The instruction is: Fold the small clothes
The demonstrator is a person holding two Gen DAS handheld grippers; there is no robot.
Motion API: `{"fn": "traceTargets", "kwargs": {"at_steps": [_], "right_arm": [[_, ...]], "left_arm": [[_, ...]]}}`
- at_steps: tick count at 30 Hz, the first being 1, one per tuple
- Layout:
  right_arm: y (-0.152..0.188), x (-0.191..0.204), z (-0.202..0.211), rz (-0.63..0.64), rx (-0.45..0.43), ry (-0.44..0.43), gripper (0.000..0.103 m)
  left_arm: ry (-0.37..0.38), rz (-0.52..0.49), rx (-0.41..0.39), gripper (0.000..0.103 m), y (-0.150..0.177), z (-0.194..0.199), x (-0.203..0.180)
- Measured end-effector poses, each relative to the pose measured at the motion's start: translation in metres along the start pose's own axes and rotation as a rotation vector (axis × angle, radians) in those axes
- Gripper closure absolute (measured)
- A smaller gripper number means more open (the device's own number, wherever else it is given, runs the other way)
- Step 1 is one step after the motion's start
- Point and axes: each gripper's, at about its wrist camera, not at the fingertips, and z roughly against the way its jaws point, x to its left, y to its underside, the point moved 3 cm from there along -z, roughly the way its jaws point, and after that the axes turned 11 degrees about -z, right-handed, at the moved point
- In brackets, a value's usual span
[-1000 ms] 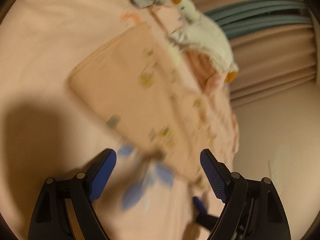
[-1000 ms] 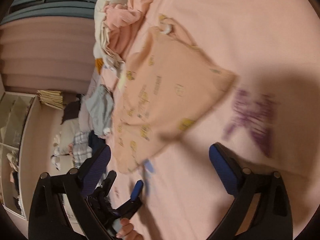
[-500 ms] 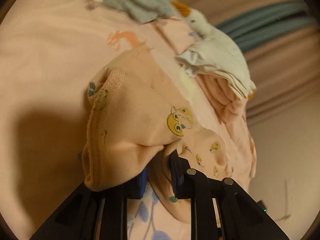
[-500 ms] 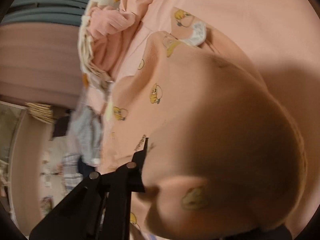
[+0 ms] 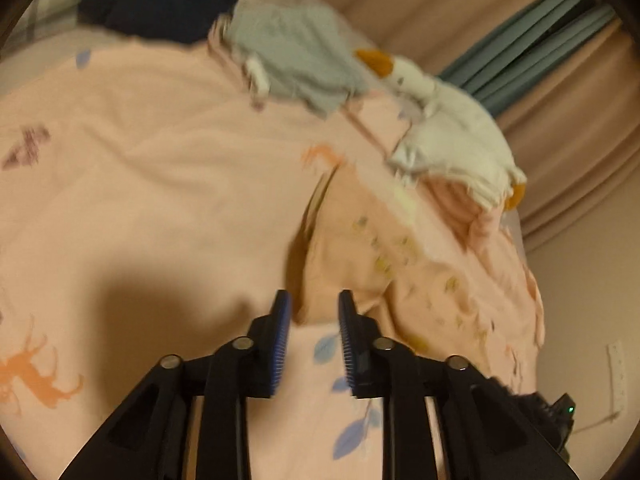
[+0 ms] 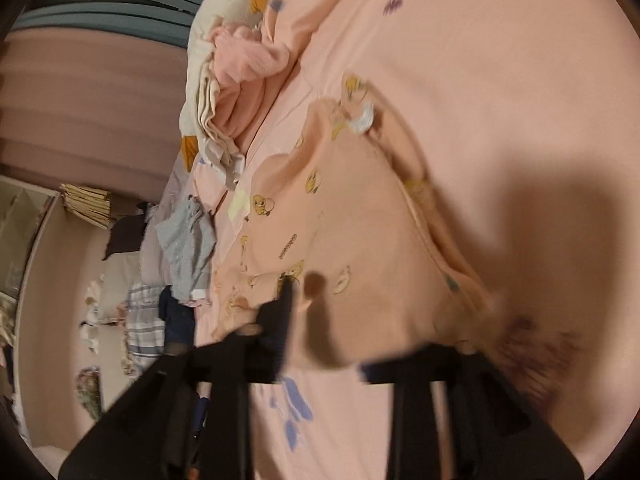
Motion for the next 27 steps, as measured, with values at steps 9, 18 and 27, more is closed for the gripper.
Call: {"fn": "traceTargets", "kwargs": {"at_steps": [9,18,27], "right_arm": [[-0.005,-0.029,0.01,-0.026,-0.034,0.102,0.041],[-0.011,-0.033,0.005,-0.026,-0.042,0.084,0.052],[-0.024,-0.02,0.019,0.11,-0.136,0.188,0.097]], "left_arm": [[0.168,0.158,0.073,0.08,0.023,-0.053,0.016],[0.185,0.177,-0.013,0.062,0.01,-0.047,0.022],[-0.03,-0.033,0.101,0.097,-0.018,-0.051,0.009]]}}
